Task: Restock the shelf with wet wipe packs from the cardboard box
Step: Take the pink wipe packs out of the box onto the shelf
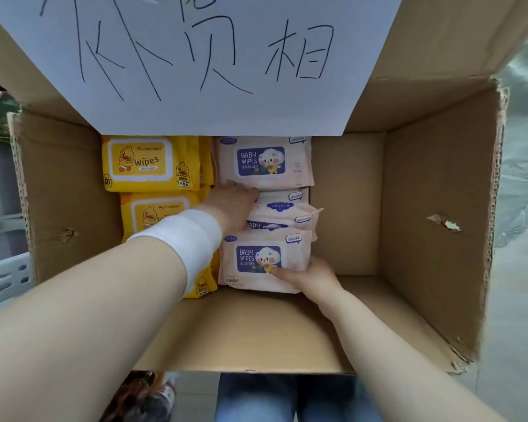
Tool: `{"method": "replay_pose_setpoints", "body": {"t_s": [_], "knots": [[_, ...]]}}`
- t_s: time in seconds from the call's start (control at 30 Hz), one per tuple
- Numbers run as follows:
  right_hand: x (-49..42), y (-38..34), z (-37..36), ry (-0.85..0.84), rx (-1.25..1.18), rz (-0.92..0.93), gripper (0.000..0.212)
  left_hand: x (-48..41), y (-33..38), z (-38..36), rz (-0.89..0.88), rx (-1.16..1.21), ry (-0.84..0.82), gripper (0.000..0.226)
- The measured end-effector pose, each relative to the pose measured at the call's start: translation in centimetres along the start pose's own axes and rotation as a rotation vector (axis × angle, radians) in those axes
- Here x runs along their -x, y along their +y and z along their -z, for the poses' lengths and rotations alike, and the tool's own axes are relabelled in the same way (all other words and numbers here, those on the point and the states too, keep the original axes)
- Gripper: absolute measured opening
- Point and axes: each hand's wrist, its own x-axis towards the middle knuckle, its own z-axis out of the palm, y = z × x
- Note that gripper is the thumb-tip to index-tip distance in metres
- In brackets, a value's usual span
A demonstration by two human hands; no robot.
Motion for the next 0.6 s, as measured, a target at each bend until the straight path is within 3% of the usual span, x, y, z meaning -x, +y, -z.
{"method": "replay_pose_setpoints", "body": {"t_s": [0.1,0.27,0.47,0.6], "knots": [[1.5,0.1,0.4,-0.003,-0.141,-0.016,0.032,0.3,0.2,-0.5,-0.011,0.095,0.002,0.049],[6.9,0.8,3.8,0.142,-0.009,0.104,0.036,2.4,0.5,0.9,0.045,0.401,0.141,0.042],[15.9,0.3,9.2,0.318,-0.154,0.200,0.045,11.5,0.9,5.1,0.065,0.844,0.493,0.045],[22.9,-1.6,10.7,0.320,-0.189,0.316,0.050,22.3,1.7,7.9,0.127,1.140,0.699,0.046]]}}
